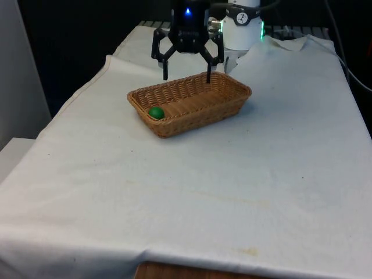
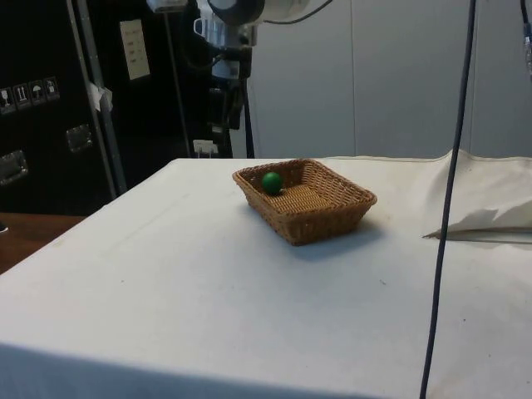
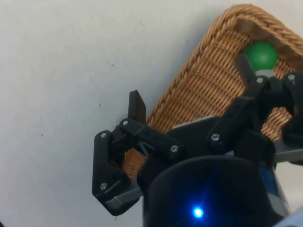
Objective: Pick up the ball and place it into the basket.
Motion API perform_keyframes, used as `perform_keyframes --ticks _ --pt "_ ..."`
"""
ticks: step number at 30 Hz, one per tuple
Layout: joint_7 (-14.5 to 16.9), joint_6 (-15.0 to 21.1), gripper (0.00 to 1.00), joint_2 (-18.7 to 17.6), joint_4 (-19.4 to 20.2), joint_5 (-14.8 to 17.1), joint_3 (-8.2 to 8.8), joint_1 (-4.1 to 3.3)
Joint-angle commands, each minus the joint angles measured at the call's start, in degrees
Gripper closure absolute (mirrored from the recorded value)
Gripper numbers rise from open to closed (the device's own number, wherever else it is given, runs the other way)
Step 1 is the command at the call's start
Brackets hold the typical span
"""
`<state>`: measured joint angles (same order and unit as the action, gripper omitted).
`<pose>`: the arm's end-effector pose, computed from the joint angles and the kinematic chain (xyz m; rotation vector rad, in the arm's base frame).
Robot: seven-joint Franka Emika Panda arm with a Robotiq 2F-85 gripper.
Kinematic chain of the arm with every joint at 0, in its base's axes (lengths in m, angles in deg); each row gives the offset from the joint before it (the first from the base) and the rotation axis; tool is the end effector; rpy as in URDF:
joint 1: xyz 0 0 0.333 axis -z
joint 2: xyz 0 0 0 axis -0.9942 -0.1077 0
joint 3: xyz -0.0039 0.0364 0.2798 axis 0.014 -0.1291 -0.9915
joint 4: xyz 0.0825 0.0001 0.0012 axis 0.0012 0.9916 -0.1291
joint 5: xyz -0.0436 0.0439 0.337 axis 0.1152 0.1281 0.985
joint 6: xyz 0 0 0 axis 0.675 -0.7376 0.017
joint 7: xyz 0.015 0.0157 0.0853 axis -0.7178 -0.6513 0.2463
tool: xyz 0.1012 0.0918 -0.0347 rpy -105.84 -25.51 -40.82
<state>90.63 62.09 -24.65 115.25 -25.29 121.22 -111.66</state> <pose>0.5431 -0.0883 0.2828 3.0682 0.1291 0.3210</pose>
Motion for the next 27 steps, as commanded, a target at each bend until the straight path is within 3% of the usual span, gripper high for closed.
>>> perform_keyframes --ticks 1,14,18,19,20,27 --pt "0.23 0.00 0.00 -0.06 -0.11 0.00 0.00 0.00" --pt "5.21 -0.06 0.00 2.23 -0.46 -0.06 0.00 0.06" --pt "4.70 -0.52 0.00 2.52 -1.49 -0.92 -0.11 -0.52" --pt "5.56 -0.17 0.00 2.64 -1.09 0.00 -0.40 0.00" --pt "4.35 -0.63 0.00 2.46 -1.78 -1.15 -0.17 -0.63" --pt "0.11 -1.66 0.00 2.69 -3.21 -4.87 -2.01 -0.80"
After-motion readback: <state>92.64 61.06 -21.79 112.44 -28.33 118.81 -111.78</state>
